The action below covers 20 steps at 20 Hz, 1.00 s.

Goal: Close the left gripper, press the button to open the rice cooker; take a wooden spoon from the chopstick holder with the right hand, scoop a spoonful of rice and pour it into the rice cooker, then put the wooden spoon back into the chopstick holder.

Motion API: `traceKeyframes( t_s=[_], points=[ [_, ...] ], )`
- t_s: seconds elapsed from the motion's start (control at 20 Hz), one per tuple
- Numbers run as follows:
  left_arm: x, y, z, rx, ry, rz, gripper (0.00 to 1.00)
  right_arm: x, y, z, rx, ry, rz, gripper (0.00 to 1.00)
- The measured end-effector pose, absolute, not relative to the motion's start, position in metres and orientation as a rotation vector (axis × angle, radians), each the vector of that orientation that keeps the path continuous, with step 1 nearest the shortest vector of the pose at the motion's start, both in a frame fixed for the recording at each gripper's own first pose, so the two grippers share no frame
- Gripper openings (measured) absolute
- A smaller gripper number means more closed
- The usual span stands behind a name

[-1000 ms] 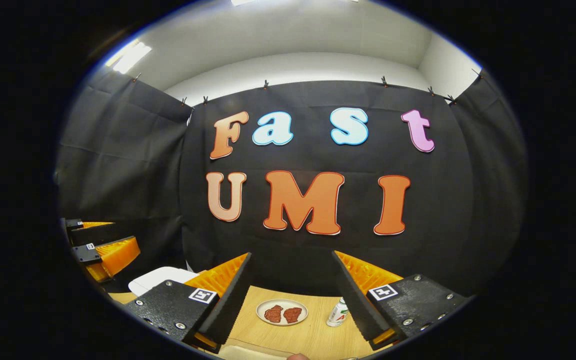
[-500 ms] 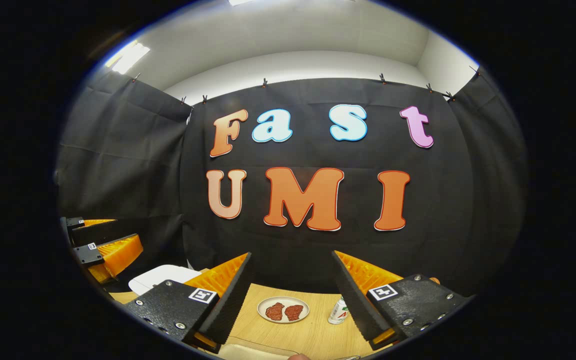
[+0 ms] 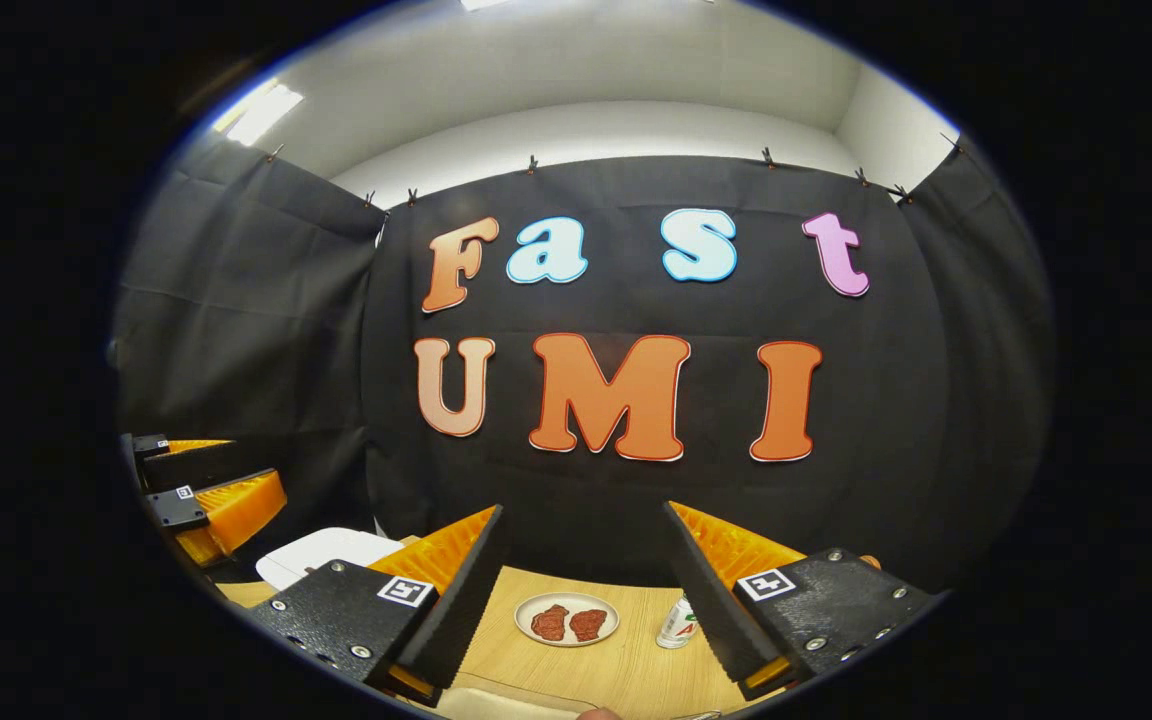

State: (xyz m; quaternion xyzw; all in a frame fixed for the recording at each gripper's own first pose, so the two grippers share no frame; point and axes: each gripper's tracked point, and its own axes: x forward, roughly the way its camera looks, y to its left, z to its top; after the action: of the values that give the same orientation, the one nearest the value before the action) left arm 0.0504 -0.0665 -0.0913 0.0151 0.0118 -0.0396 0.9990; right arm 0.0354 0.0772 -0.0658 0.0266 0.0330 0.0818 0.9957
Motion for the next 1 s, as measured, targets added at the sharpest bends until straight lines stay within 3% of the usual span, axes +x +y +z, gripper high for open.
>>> traceKeyframes(
  t_s=[0.9,1.0],
  points=[
    [0.0557,-0.0657,-0.0987,0.028,0.044,-0.089,0.99,0.0396,0.0806,-0.0699,0.057,0.076,0.171,0.95],
    [0.0563,-0.0643,-0.0975,0.029,0.041,-0.087,1.0,0.0392,0.081,-0.0705,0.058,0.078,0.172,1.0]
  ],
)
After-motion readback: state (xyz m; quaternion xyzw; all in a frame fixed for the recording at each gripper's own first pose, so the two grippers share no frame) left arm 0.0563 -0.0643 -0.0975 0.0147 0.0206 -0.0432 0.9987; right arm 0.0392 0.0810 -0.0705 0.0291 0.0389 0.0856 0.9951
